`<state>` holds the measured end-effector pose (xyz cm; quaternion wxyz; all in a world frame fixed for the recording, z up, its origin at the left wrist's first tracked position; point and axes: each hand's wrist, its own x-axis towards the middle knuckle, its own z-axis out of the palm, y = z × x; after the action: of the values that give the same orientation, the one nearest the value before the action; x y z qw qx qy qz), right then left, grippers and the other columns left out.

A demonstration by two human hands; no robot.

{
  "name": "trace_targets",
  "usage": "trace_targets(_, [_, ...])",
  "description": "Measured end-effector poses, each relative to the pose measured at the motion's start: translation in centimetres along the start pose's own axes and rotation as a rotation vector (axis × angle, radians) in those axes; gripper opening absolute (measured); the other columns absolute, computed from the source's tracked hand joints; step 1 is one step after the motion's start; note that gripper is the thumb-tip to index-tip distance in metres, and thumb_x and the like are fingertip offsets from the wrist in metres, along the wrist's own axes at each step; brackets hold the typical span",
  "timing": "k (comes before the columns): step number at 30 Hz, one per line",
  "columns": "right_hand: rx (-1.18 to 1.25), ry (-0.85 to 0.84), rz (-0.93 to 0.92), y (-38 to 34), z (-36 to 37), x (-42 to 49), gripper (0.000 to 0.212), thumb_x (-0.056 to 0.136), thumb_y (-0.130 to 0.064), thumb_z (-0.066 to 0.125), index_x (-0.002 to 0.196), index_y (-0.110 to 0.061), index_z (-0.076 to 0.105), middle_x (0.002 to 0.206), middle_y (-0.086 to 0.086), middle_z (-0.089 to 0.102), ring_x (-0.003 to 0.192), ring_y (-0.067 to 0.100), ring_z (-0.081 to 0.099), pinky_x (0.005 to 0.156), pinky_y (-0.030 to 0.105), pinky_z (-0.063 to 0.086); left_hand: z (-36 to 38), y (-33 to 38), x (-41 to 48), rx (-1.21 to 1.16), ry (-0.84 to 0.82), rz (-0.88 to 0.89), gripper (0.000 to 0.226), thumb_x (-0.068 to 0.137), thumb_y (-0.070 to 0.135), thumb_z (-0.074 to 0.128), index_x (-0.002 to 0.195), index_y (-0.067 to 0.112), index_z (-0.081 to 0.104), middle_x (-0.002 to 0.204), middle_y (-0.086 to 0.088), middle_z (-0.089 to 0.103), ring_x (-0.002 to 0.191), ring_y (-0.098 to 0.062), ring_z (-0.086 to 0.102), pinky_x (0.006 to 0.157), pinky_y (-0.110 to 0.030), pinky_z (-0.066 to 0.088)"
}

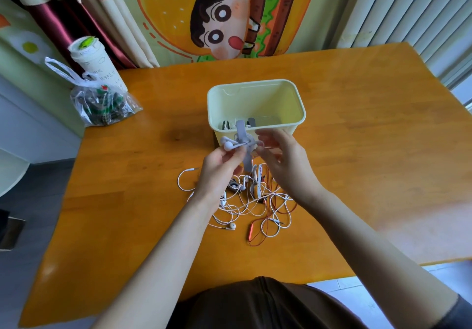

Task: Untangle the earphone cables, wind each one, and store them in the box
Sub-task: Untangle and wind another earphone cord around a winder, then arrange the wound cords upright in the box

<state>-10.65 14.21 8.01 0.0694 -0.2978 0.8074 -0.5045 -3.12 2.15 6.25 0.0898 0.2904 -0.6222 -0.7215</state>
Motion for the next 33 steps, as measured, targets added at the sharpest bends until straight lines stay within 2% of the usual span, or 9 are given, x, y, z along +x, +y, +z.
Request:
trace_targets(3, [0.083, -0.042, 0.152, 0.4, 0.5, -0.6, 0.042, 0.086, -0.015, 0.066, 0.124, -0.011, 0.049, 0.101, -0.009, 0.057, 0.085, -0.007, 0.058, 0.073, 0.007, 0.048, -0.2, -0.1, 0.5, -0.049, 0.017, -0.010, 0.007, 0.092, 0.025, 0.060, 0.095, 0.021, 0.066, 0.099, -0.002, 0.070, 0.098, -0.019, 0.062, 0.088, -0.034, 0.048])
trace_targets(7, [0.224, -0.162, 0.322, 0.9, 1.6, -0.6, 0.028, 0.088, -0.019, 0.065, 0.112, -0.009, 0.055, 0.097, 0.001, 0.067, 0.081, 0.014, 0.069, 0.073, 0.034, 0.059, 0.1, 0.0, 1.0, -0.042, 0.022, 0.014, 0.007, 0.091, 0.019, 0.062, 0.096, 0.016, 0.066, 0.090, 0.004, 0.071, 0.087, -0.009, 0.064, 0.080, -0.022, 0.050])
trace_targets(10, [0.377, -0.177, 0.396, 0.7, 1.8, 0.1, 0.020, 0.089, -0.014, 0.063, 0.105, -0.003, 0.059, 0.089, 0.010, 0.069, 0.076, 0.013, 0.070, 0.069, 0.028, 0.058, 0.2, 0.2, 1.6, -0.025, 0.005, 0.012, 0.010, 0.089, 0.024, 0.064, 0.098, 0.021, 0.067, 0.088, 0.012, 0.070, 0.087, -0.002, 0.062, 0.078, -0.020, 0.045])
trace_targets(17, [0.521, -0.107, 0.490, 2.0, 1.3, 3.4, 0.010, 0.090, -0.014, 0.062, 0.092, -0.004, 0.065, 0.077, 0.006, 0.070, 0.073, 0.010, 0.068, 0.065, 0.022, 0.056, 0.2, 1.3, 5.2, 0.091, -0.084, 0.016, 0.012, 0.092, 0.027, 0.060, 0.103, 0.025, 0.066, 0.108, 0.004, 0.069, 0.103, -0.006, 0.062, 0.086, -0.017, 0.045])
trace_targets(20, [0.374, 0.004, 0.467, 3.5, 0.9, 7.0, 0.010, 0.089, -0.015, 0.063, 0.094, -0.007, 0.065, 0.078, 0.005, 0.069, 0.071, 0.011, 0.066, 0.062, 0.021, 0.054, -1.0, 0.7, 7.9, 0.367, 0.029, 0.134, 0.021, 0.093, 0.031, 0.058, 0.114, 0.029, 0.057, 0.119, 0.006, 0.054, 0.115, -0.011, 0.050, 0.094, -0.022, 0.041])
trace_targets(23, [0.053, 0.030, 0.393, 5.7, 1.0, 11.0, 0.016, 0.086, -0.025, 0.066, 0.092, -0.010, 0.065, 0.076, 0.000, 0.067, 0.068, 0.011, 0.061, 0.065, 0.023, 0.051, -2.7, -0.1, 10.3, 0.708, 0.212, 0.245, 0.036, 0.091, 0.025, 0.061, 0.126, 0.018, 0.055, 0.121, -0.001, 0.049, 0.119, -0.020, 0.042, 0.096, -0.023, 0.030])
trace_targets(25, [-0.158, -0.048, 0.352, 6.5, 1.7, 13.5, 0.025, 0.086, -0.032, 0.065, 0.094, -0.008, 0.066, 0.079, 0.001, 0.066, 0.069, 0.013, 0.059, 0.061, 0.021, 0.047, -3.6, -0.5, 11.6, 0.823, 0.258, 0.215, 0.042, 0.090, 0.026, 0.061, 0.130, 0.016, 0.052, 0.126, -0.005, 0.049, 0.121, -0.023, 0.040, 0.095, -0.026, 0.027])
trace_targets(29, [-0.418, -0.307, 0.367, 7.8, 4.7, 17.2, 0.039, 0.090, -0.037, 0.060, 0.088, 0.001, 0.066, 0.080, 0.015, 0.067, 0.074, 0.033, 0.062, 0.063, 0.035, 0.051, -4.2, -1.0, 13.3, 0.869, 0.238, 0.184, 0.047, 0.091, 0.026, 0.061, 0.135, 0.016, 0.048, 0.127, -0.004, 0.053, 0.121, -0.025, 0.040, 0.097, -0.034, 0.029])
trace_targets(33, [-0.471, -0.488, 0.442, 9.6, 7.9, 19.6, 0.041, 0.090, -0.032, 0.059, 0.062, -0.003, 0.055, 0.053, 0.005, 0.045, 0.049, 0.020, 0.041, 0.043, 0.023, 0.030, -4.3, -1.4, 13.8, 0.836, 0.248, 0.197, 0.053, 0.090, 0.024, 0.062, 0.138, 0.015, 0.044, 0.126, -0.003, 0.056, 0.120, -0.024, 0.042, 0.097, -0.033, 0.027])
